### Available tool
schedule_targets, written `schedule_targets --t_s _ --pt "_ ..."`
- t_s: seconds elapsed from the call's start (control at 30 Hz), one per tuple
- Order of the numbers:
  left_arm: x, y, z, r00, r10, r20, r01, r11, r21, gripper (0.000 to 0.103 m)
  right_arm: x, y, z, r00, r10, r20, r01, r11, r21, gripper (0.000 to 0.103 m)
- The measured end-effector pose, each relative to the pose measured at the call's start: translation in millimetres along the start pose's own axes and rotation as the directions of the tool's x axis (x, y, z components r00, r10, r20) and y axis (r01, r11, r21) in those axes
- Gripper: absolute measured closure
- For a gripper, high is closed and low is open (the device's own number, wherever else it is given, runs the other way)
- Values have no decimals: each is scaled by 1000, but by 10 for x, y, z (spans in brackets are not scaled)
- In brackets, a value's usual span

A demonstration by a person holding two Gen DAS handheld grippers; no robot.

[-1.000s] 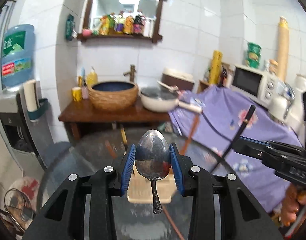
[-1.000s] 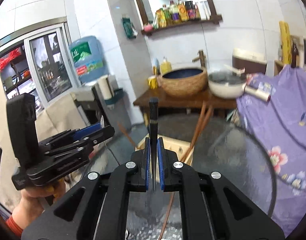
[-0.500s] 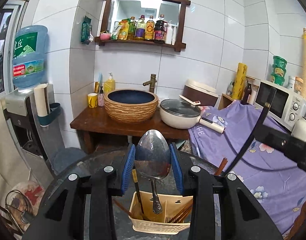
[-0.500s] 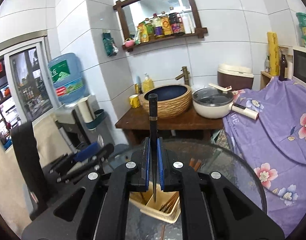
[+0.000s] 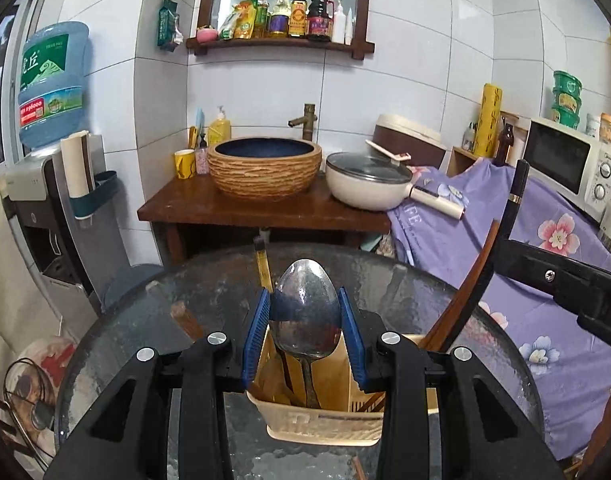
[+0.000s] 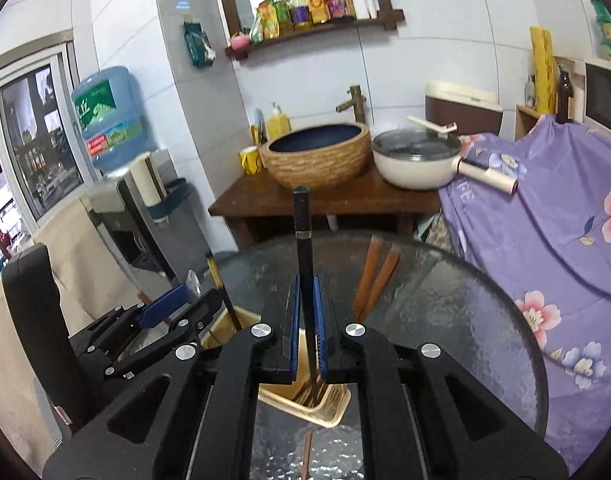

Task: Organize utensils
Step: 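Lower the spoon and black chopstick into the holder and open both grippers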

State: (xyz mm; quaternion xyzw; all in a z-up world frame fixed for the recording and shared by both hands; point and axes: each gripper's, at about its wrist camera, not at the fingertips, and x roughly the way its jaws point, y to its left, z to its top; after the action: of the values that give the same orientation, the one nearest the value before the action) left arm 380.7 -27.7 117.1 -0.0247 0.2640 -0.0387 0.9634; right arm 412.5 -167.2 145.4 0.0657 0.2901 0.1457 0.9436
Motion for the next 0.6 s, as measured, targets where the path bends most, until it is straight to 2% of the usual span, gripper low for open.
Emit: schedule_targets --t_s 0.27,0.6 --pt "98 -37 -221 1000 10 -30 -9 999 52 68 190 -51 -268 998 -18 -54 18 1000 -7 95" --pt "179 -63 -442 997 14 -72 -6 994 106 68 263 -107 -440 997 -38 -73 36 999 -28 95"
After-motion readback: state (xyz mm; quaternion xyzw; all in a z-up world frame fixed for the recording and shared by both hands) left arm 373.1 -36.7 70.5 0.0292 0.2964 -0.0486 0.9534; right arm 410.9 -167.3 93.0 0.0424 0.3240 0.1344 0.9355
